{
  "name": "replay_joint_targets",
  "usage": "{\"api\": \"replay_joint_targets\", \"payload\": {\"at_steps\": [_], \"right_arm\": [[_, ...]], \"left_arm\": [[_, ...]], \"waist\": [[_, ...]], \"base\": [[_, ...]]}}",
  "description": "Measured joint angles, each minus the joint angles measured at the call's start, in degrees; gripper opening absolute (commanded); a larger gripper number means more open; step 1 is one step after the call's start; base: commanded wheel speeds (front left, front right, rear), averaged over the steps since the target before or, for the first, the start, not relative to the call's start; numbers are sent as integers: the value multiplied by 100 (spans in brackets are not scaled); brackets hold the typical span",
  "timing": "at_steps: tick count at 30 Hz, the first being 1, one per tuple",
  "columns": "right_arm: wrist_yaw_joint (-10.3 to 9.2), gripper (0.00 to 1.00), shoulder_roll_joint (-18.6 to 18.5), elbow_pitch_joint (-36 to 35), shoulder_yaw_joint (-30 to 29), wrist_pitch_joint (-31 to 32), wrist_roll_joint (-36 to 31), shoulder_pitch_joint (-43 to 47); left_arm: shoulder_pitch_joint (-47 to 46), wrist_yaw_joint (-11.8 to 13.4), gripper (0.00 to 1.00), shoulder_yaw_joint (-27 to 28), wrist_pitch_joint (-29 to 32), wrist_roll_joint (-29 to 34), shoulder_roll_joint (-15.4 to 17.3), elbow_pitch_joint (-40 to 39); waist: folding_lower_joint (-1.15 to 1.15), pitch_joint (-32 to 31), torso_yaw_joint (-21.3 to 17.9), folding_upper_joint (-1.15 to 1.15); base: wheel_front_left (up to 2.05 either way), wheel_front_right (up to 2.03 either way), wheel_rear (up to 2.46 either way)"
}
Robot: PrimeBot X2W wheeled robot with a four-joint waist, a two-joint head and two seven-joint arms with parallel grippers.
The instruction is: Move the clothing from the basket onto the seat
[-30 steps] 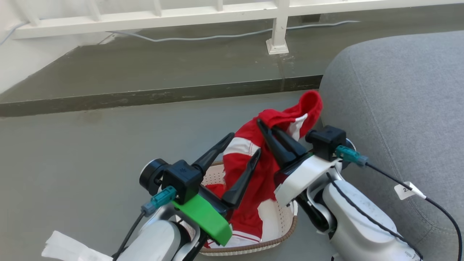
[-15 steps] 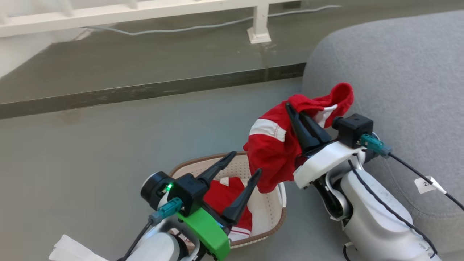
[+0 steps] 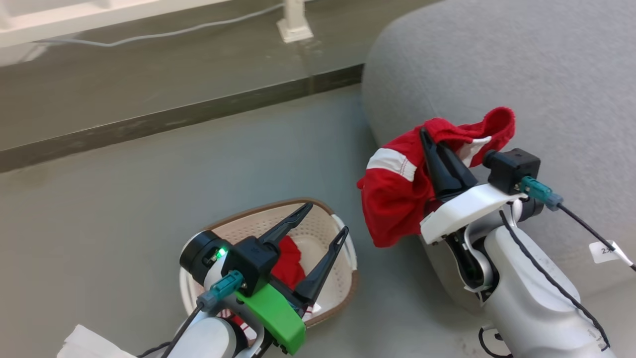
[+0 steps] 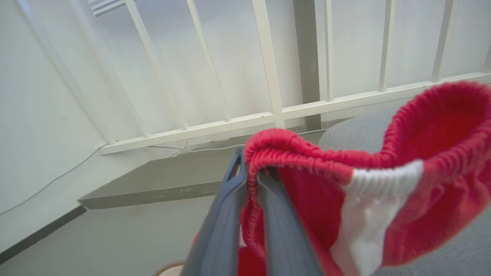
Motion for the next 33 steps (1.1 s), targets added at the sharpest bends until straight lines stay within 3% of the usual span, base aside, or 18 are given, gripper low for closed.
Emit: {"api": "replay_joint_targets", "payload": {"at_steps": [15,26,33], "right_arm": [[-246,0,-186,-78,-880,-44,179,-62],[-305,0,-452,-265,-1795,-51,253,-1314],[-348,0,-889,-43,-2329,-59,301,-2370]], "left_arm": [[-257,0,100,-90,201,253,45,-183],[-578,-1,100,-148,414,379,142,-403],[-873,-34,100,-180,588,426,162,-566]], "waist": [[0,529,-648,0],[0,1115,-715,0],[1,1638,-619,0]], "base": [[0,0,0],[0,0,0],[0,0,0]]}}
